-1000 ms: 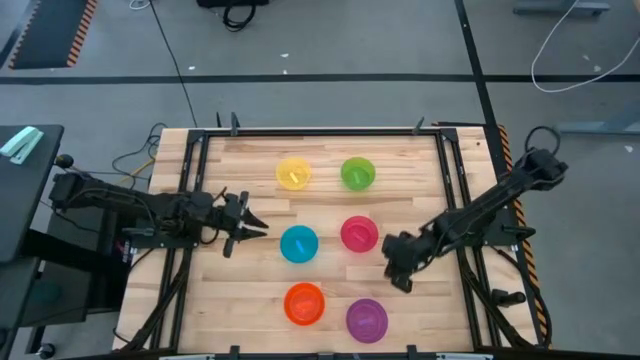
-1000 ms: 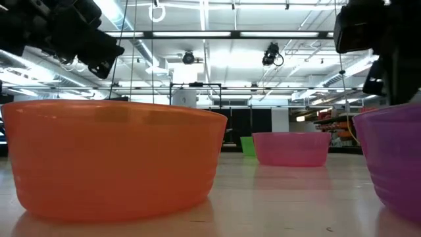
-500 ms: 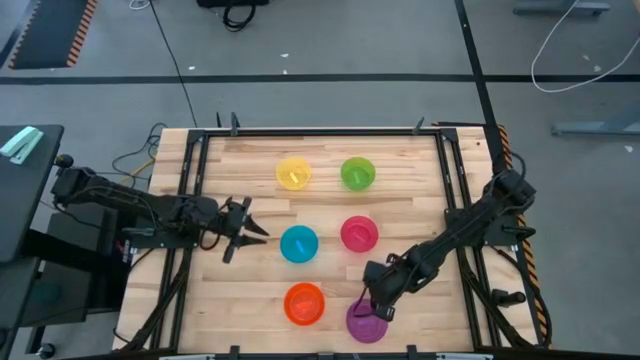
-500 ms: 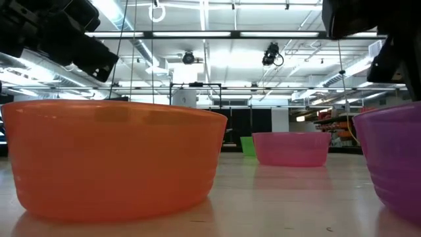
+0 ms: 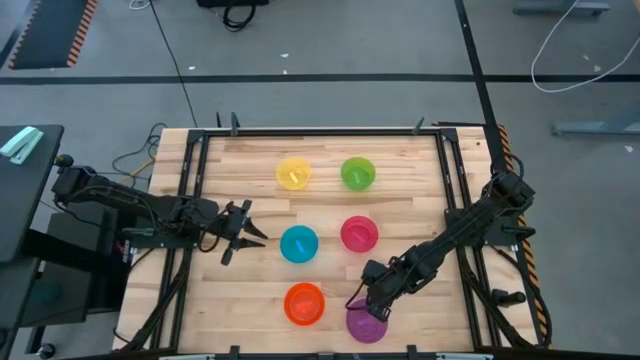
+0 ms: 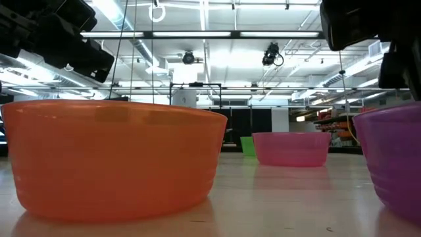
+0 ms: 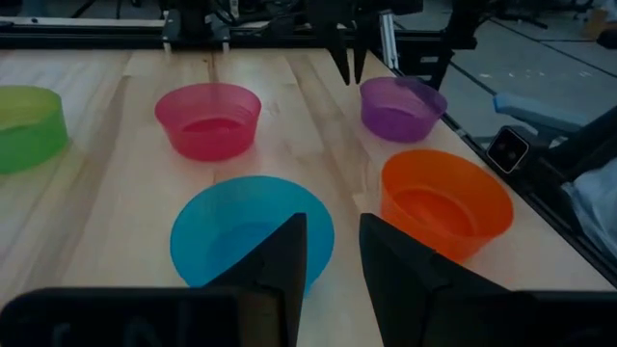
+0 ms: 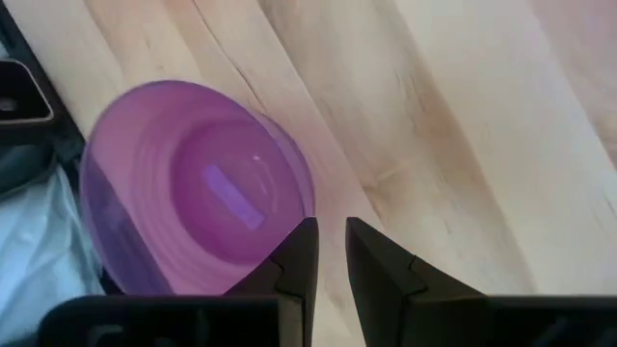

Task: Nest bowls inside each other
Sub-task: Stack the purple bowl on top of the red bowl

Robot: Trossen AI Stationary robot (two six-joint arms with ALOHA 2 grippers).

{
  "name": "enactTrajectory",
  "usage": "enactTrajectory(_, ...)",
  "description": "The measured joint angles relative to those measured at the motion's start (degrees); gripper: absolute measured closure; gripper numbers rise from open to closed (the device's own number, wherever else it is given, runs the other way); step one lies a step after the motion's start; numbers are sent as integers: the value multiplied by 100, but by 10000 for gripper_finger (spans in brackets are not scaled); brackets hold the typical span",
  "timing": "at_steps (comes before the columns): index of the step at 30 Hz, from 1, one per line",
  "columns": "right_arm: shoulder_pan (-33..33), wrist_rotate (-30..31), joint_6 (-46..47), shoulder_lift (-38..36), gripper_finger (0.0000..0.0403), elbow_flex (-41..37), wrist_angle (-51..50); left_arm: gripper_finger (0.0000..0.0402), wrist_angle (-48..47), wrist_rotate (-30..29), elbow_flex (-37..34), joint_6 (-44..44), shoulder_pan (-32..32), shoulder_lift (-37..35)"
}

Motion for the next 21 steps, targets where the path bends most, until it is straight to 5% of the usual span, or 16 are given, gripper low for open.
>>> enactTrajectory(21, 225, 49, 95, 449, 339, 2, 178, 294, -87, -3, 1, -23, 2, 0)
